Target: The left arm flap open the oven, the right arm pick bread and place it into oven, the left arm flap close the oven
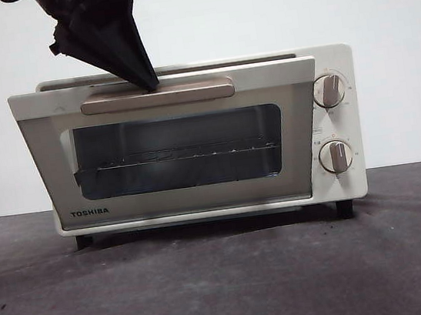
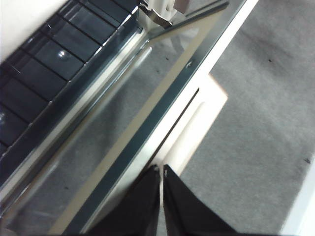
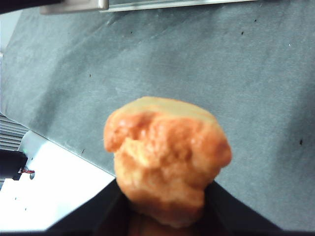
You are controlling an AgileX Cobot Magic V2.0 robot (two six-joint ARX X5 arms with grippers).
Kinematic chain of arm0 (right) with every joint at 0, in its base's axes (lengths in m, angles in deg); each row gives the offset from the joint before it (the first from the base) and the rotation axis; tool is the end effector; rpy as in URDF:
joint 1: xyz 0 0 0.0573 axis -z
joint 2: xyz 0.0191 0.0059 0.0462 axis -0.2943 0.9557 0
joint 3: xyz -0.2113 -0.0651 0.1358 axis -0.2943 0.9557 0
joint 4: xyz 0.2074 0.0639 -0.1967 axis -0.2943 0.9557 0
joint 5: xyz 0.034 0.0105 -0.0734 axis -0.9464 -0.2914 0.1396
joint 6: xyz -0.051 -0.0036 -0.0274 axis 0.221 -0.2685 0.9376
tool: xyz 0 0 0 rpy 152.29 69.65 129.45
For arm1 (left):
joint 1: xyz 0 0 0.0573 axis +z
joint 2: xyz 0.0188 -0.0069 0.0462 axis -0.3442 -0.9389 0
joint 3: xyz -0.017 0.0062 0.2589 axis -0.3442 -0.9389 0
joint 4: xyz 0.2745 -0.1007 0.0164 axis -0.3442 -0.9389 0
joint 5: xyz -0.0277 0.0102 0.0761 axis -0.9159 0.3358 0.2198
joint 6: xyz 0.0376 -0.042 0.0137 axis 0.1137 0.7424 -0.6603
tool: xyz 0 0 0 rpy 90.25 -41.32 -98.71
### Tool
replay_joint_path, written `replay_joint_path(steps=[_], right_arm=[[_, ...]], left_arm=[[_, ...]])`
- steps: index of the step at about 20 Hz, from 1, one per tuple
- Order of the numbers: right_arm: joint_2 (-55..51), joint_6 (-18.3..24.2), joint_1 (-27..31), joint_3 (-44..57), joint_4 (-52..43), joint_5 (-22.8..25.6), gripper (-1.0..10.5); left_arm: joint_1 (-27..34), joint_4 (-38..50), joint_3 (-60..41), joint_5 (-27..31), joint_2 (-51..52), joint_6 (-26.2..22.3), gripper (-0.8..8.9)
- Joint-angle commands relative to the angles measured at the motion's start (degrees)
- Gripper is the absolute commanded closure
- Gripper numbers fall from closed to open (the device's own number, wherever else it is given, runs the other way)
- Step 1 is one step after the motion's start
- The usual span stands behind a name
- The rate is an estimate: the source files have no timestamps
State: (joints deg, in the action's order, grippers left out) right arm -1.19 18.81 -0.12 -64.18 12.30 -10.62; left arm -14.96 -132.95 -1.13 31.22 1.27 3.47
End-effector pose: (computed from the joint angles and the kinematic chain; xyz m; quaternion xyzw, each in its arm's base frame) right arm 0.1242 0.0570 0.2800 0.1859 0.4374 0.2948 0.8290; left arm 0.2777 -0.2075 0.2948 0.1718 0.4100 -0.4353 0.7829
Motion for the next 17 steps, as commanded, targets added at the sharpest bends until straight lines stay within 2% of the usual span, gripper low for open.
replay_joint_path(steps=[1,3,11,17], right_arm=[[0.1,-0.3,-0.3,-1.0,-0.5,-0.2,8.0],[0.1,-0.3,-0.3,-1.0,-0.5,-0.2,8.0],[0.1,-0.1,-0.3,-1.0,-0.6,-0.2,8.0],[0.1,-0.1,-0.3,-1.0,-0.5,-0.2,8.0]], left_arm=[[-1.5,-0.1,-1.3,1.4,-1.2,1.0,7.98],[-2.6,0.7,-3.6,1.5,-0.2,1.5,7.98],[-5.3,11.1,-18.3,3.3,6.7,8.6,7.98],[-8.8,18.6,-25.1,5.1,7.7,12.9,7.98]])
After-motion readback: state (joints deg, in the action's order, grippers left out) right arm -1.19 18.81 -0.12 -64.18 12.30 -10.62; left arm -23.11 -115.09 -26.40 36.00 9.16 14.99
